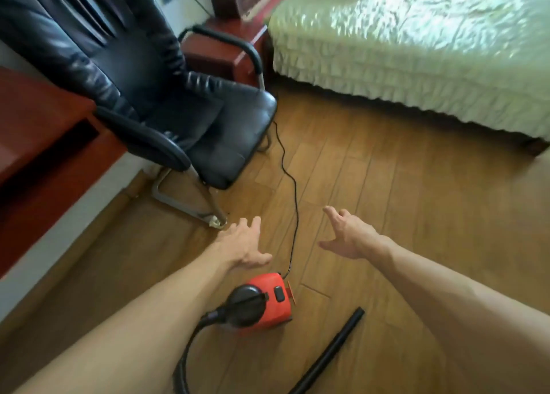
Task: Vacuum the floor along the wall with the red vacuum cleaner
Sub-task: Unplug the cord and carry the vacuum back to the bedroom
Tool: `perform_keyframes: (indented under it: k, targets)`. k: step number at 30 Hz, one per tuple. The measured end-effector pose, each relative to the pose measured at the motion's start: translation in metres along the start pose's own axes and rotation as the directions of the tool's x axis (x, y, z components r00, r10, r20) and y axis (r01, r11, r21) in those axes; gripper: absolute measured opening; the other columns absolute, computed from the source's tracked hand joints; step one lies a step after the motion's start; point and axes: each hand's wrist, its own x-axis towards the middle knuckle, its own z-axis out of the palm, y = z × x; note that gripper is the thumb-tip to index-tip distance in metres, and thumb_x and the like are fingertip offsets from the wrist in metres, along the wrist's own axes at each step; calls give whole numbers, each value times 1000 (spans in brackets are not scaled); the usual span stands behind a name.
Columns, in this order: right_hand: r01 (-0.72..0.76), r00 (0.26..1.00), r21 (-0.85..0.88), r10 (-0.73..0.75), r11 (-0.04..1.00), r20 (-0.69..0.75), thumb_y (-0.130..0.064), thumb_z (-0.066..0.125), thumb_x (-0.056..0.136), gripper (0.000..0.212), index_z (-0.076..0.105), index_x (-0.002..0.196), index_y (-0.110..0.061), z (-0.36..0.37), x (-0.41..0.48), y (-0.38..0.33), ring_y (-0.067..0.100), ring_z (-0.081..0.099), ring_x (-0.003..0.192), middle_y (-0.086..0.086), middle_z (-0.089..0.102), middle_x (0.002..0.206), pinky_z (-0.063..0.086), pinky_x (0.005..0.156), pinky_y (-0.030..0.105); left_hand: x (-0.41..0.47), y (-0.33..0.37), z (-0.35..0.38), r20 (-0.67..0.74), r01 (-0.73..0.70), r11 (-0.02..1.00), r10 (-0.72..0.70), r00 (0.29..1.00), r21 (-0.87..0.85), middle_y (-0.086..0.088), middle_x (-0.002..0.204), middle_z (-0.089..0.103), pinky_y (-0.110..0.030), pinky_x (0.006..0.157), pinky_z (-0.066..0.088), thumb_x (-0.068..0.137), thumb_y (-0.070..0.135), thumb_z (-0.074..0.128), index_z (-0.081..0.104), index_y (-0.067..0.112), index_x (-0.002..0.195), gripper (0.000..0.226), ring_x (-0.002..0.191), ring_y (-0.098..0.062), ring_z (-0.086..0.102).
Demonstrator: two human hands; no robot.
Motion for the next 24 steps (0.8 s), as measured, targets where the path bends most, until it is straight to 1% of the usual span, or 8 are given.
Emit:
perform_keyframes:
  k: [3, 6, 8, 13, 16, 18, 22, 24]
  targets:
    - [1, 993, -46, -7, 999, -116, -52, 63, 90, 87, 14, 156, -24, -87, -26, -14, 31, 54, 118, 11, 45, 137, 48, 82, 38, -25, 6, -86, -116, -23, 999, 28, 993, 39, -18, 154, 30, -50, 108, 40, 87, 60, 57, 8, 16, 156, 96, 137, -35, 38]
    - [1, 971, -70, -18, 998, -240, -53, 64, 89, 90, 12, 157, -25, -165, -57, -26, 30, 53, 124, 10, 43, 146, 50, 87, 37, -50, 8, -162, -227, -30, 998, 43, 973, 62, -16, 154, 31, -49, 108, 40, 87, 61, 58, 11, 17, 156, 94, 138, -34, 39]
    - [-5, 952, -84, -21, 996, -307, -54, 64, 89, 90, 12, 157, -26, -212, -79, -35, 29, 52, 126, 10, 42, 148, 50, 89, 37, -66, 8, -208, -297, -30, 997, 51, 953, 74, -15, 154, 32, -49, 108, 38, 87, 61, 58, 12, 17, 156, 94, 138, -33, 39]
    - [-43, 911, -136, -18, 990, -413, -58, 61, 89, 86, 15, 155, -26, -311, -135, -50, 31, 47, 130, 11, 44, 144, 49, 95, 43, -110, 9, -308, -420, -50, 995, 81, 904, 85, -14, 152, 34, -48, 107, 39, 84, 62, 58, 14, 16, 155, 95, 137, -33, 40]
    - [-52, 885, -140, -19, 989, -466, -60, 61, 88, 87, 16, 155, -28, -357, -170, -53, 33, 49, 128, 12, 46, 142, 49, 96, 45, -136, 15, -358, -470, -75, 992, 112, 875, 97, -14, 147, 37, -48, 105, 41, 82, 62, 57, 19, 15, 153, 93, 134, -33, 42]
    - [-59, 866, -159, -29, 985, -498, -58, 61, 88, 86, 14, 155, -31, -382, -191, -54, 35, 48, 129, 13, 43, 145, 48, 97, 46, -150, 21, -387, -495, -87, 990, 129, 859, 107, -15, 149, 36, -47, 106, 40, 82, 62, 57, 17, 16, 154, 95, 135, -34, 40]
    - [-110, 826, -197, -21, 974, -563, -56, 61, 90, 83, 15, 154, -32, -418, -228, -44, 33, 48, 128, 11, 43, 144, 49, 88, 45, -175, 42, -428, -544, -124, 980, 189, 817, 154, -13, 147, 38, -46, 105, 43, 83, 64, 57, 18, 21, 153, 92, 132, -31, 44]
    - [-138, 813, -203, -6, 969, -582, -57, 60, 90, 83, 15, 154, -30, -432, -245, -36, 33, 48, 127, 11, 44, 143, 50, 89, 45, -186, 53, -443, -566, -143, 974, 220, 794, 178, -12, 144, 41, -46, 103, 46, 83, 64, 59, 23, 22, 150, 88, 129, -30, 48]
